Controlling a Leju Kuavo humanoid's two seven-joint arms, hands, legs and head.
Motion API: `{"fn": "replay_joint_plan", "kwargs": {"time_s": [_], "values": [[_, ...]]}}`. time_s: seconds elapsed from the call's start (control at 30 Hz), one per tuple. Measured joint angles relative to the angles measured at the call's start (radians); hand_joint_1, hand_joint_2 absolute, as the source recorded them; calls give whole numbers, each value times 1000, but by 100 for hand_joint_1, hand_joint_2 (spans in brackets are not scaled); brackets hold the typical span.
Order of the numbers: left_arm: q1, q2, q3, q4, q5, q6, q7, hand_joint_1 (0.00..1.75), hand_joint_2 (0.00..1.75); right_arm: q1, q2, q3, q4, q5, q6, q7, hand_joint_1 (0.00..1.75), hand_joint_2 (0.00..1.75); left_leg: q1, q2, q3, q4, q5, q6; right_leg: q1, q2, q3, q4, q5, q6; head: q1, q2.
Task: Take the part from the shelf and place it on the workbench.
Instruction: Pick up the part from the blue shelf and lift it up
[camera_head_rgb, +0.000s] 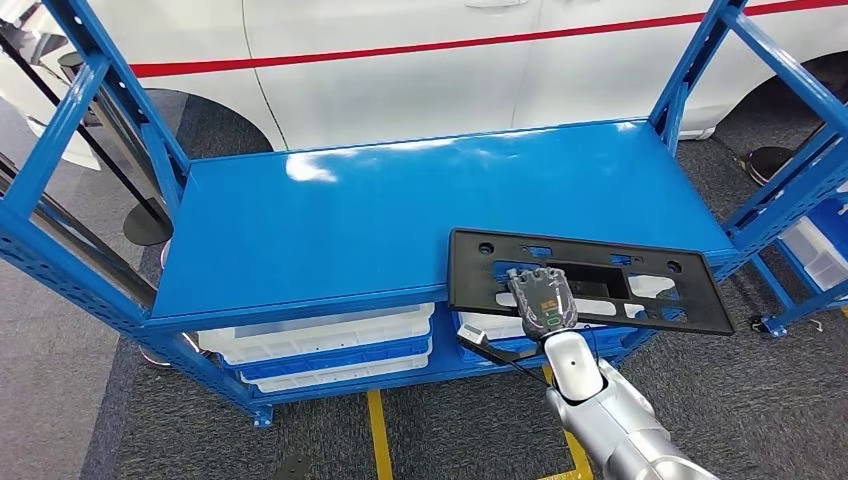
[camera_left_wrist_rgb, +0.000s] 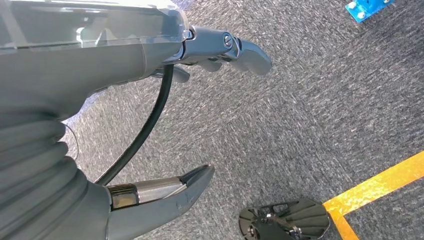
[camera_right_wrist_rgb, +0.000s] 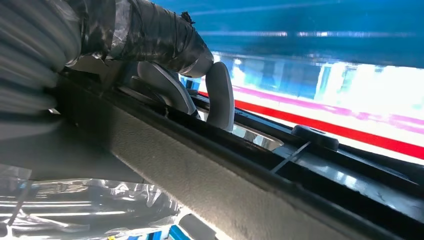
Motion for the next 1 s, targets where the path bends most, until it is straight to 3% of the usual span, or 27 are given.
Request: {"fn": "replay_joint_plan", "kwargs": {"time_s": [0.23,0.4,0.73,1.0], "values": [[0,-4,7,0,-10,-1,1,0,175,-54,-17,123,-38,0,0,122,175,175,0,0,-1,0,0,0,0,0,-1,0,0,0,0,0],[-2,-9,16,0,-15,-4,2,0,175,-142,-33,275,-66,0,0,193,175,175,0,0,0,0,0,0,0,0,-1,1,0,0,0,0],[-5,-16,30,0,-24,-19,-8,0,175,-236,-39,484,-77,0,1,231,175,175,0,0,-1,0,0,0,0,0,-1,1,0,0,0,0],[-12,-21,37,0,-31,-30,-14,0,175,-263,-40,544,-58,0,2,208,175,175,0,0,-1,0,0,0,0,0,-1,1,0,0,0,0]]}}
